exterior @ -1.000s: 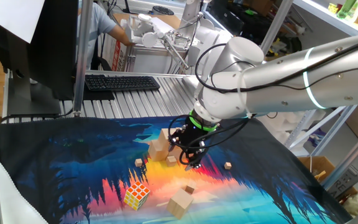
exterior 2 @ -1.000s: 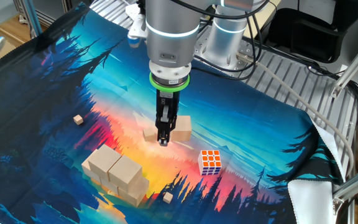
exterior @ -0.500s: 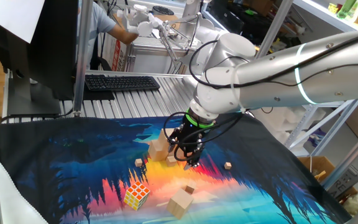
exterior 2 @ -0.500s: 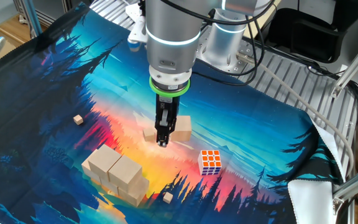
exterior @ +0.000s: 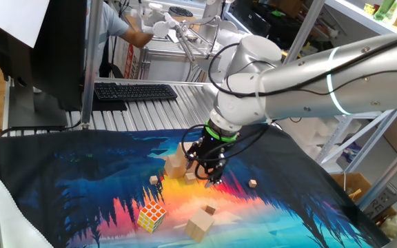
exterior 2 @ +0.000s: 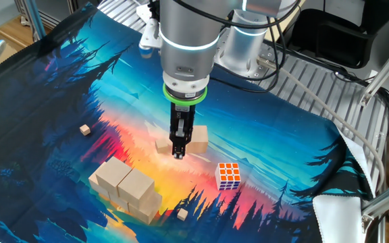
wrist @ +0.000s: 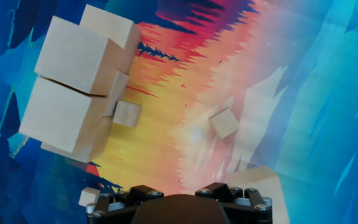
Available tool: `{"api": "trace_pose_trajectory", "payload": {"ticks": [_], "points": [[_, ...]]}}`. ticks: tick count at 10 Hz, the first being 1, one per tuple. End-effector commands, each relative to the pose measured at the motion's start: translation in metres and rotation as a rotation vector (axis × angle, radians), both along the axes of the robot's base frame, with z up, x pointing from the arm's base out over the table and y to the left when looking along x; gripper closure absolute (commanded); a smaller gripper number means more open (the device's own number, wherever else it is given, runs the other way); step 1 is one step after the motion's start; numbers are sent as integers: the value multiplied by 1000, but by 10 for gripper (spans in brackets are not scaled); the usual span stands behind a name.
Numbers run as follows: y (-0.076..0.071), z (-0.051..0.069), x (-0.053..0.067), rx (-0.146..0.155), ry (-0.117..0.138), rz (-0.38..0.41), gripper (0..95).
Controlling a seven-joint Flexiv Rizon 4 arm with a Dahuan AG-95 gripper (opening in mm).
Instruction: Stack the blocks into a pyramid shape
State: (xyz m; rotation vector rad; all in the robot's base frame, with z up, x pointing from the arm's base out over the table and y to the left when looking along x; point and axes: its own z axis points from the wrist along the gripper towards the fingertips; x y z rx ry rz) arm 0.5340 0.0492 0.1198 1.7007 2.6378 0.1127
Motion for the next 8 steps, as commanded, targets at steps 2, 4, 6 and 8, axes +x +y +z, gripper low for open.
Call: {"api": "trace_pose_trajectory", "payload": {"ticks": [2, 4, 6, 8], "points": [[0, 1, 0, 8, 1, -17, 0], [1, 0, 0, 7, 4, -23, 0], [1, 0, 0, 7, 5, -23, 0], [3, -1, -3, 7, 15, -18, 0]]}}
